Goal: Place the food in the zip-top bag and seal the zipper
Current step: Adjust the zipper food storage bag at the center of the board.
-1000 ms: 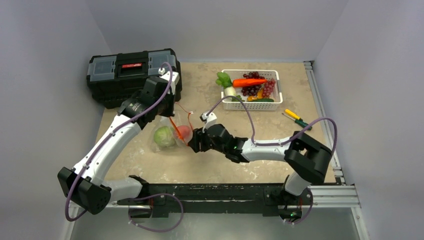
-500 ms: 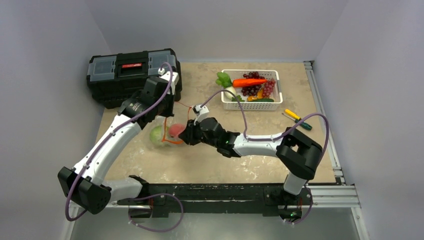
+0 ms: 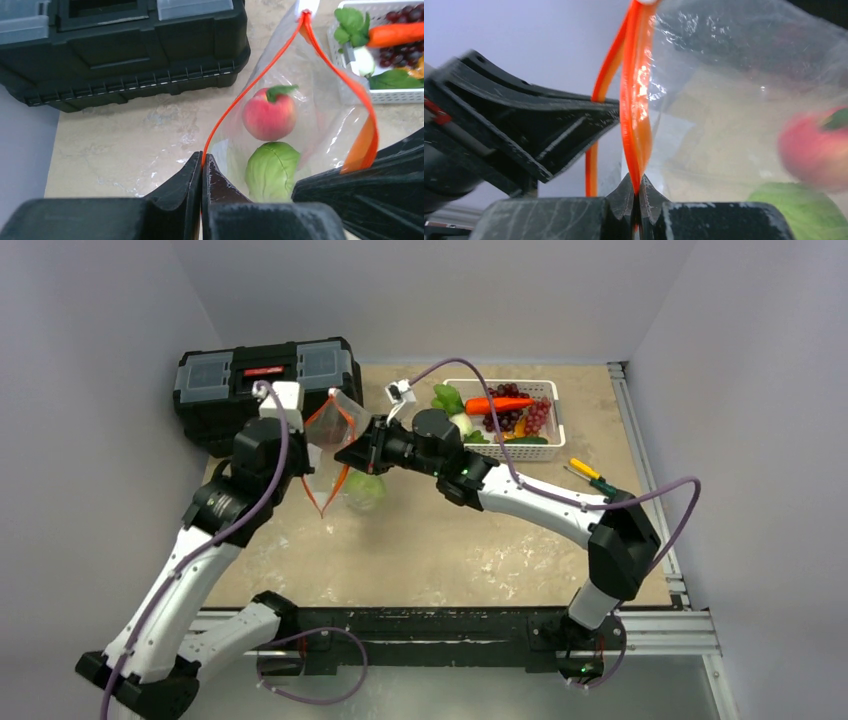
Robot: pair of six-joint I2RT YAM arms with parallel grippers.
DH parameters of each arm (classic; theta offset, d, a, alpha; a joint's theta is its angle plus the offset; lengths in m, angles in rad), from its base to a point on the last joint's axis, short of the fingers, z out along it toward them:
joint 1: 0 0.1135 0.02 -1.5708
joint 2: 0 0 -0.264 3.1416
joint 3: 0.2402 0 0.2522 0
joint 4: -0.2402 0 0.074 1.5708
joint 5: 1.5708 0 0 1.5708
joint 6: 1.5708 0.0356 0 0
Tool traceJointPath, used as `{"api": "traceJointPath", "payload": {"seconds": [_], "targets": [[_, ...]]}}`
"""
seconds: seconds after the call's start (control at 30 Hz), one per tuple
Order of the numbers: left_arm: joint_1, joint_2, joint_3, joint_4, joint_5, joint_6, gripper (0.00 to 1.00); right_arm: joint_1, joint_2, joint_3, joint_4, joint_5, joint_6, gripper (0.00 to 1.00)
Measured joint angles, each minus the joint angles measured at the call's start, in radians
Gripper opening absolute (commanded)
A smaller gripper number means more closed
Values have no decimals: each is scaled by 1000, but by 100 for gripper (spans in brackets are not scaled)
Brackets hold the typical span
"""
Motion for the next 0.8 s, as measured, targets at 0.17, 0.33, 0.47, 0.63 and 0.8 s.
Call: {"api": "traceJointPath", "payload": {"seconds": [0.17, 0.33, 0.47, 0.63, 0.8], "targets": [[0, 162, 38, -30, -5, -1, 0, -38, 77, -72, 36, -55, 60, 0], [0, 72, -41, -13, -46, 0, 0, -29, 109, -87, -21, -61, 58, 0], [2, 50, -7, -31, -45, -2, 0, -23, 55, -87, -35, -61, 41, 1], [16, 153, 28, -26, -11, -8, 0, -21, -1, -142, 1, -53, 33, 39], [18, 187, 24, -34, 21, -7, 0, -21, 0, -205, -50, -15, -15, 61]]}}
